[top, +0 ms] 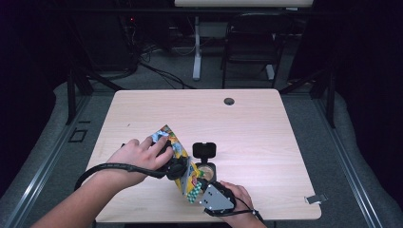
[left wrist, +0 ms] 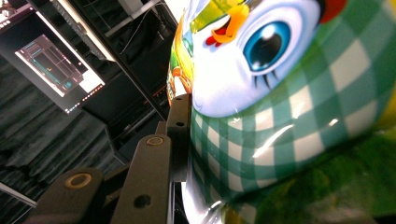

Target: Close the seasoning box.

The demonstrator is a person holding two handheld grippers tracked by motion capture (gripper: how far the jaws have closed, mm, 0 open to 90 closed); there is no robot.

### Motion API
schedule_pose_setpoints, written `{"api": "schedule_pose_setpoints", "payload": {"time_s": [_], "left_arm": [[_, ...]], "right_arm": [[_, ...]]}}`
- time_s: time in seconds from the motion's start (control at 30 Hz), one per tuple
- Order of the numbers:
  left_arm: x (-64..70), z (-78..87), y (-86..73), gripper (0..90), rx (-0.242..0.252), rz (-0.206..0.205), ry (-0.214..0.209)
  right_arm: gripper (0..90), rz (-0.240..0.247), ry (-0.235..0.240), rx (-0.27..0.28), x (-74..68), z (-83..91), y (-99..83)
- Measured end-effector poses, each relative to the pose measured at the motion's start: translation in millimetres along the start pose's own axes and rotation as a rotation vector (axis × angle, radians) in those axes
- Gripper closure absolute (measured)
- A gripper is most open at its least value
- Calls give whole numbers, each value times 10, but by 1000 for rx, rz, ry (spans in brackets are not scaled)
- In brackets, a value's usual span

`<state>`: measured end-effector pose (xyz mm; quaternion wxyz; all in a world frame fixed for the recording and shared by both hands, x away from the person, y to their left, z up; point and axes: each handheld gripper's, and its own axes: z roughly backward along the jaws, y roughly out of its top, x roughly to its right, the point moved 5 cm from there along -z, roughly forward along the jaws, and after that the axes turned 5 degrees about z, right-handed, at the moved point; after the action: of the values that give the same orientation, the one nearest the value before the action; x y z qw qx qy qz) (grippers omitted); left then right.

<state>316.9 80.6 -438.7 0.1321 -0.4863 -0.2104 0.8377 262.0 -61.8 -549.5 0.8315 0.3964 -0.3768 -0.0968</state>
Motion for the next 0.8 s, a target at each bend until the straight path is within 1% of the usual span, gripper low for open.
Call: {"api": "schedule_pose_setpoints", "payload": {"time_s": [0.1,0.13,0.4,0.43,0.6,0.63,0.8], "left_arm": [[-5,-1,2,705,1,-3,-2],[-6,-2,3,705,1,-4,-10],[-15,4,7,706,1,-2,-3],[-23,9,5,706,-8,-14,-2],[-23,9,7,706,-9,-16,-4],[-24,10,9,706,-10,-14,6],[-23,9,15,706,-13,-22,1]], "right_arm": [[876,-4,1,0,1,6,0],[876,-5,3,1,2,8,0],[876,-12,1,8,7,14,4],[876,-12,1,8,7,14,4],[876,-5,1,6,8,9,2],[876,-6,1,6,7,8,2],[876,-4,4,3,4,4,-1]]}}
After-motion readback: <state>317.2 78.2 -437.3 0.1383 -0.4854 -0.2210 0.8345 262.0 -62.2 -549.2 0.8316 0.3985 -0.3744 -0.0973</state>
